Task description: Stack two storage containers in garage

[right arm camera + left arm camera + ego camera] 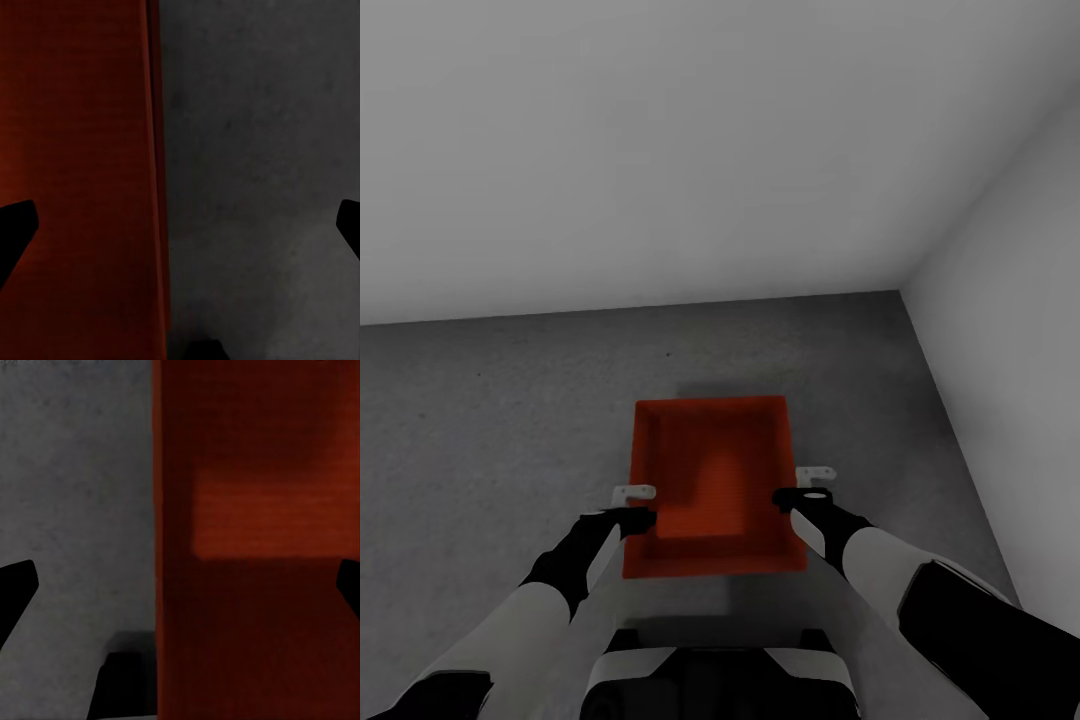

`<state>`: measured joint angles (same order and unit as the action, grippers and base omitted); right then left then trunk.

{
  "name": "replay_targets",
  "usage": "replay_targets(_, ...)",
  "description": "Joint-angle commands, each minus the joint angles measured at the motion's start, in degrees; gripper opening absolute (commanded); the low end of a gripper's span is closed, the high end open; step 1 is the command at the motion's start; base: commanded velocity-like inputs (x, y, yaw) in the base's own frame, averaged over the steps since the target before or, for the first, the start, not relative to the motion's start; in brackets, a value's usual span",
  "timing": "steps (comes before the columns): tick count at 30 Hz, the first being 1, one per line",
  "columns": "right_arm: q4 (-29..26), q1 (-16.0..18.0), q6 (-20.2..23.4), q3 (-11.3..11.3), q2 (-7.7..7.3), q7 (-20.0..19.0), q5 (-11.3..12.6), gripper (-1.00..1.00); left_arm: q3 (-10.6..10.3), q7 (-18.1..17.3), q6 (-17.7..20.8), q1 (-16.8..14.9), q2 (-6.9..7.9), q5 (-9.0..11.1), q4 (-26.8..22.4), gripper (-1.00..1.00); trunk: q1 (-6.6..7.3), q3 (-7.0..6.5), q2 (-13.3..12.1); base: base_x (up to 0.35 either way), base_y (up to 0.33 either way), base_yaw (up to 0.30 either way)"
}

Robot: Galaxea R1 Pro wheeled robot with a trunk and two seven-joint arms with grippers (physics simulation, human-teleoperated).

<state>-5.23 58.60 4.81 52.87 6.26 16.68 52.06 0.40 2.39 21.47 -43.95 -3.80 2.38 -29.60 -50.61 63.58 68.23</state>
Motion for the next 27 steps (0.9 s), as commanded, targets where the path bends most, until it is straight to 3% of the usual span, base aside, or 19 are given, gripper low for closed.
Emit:
replay_targets(1, -0.13, 0.02, 0.38, 0.48, -0.02, 0.37, 0.24, 1.0, 0.04, 0.24, 0.33, 0.0, -0.04, 0.26, -0.12, 1.0, 0.0, 0.03, 0.02, 0.0, 0.0, 0.0)
replay_targets(15, -0.13, 0.02, 0.3, 0.48, -0.02, 0.37, 0.24, 1.0, 0.03, 0.54, 0.33, 0.0, -0.07, 0.26, -0.19, 1.0, 0.0, 0.03, 0.02, 0.0, 0.0, 0.0)
replay_targets(27, -0.13, 0.02, 0.34, 0.48, 0.0, 0.37, 0.24, 1.0, 0.02, 0.6, 0.7, 0.0, -0.15, 0.26, -0.11, 1.0, 2.63, -2.13, -4.79, 0.0, 0.0, 0.0)
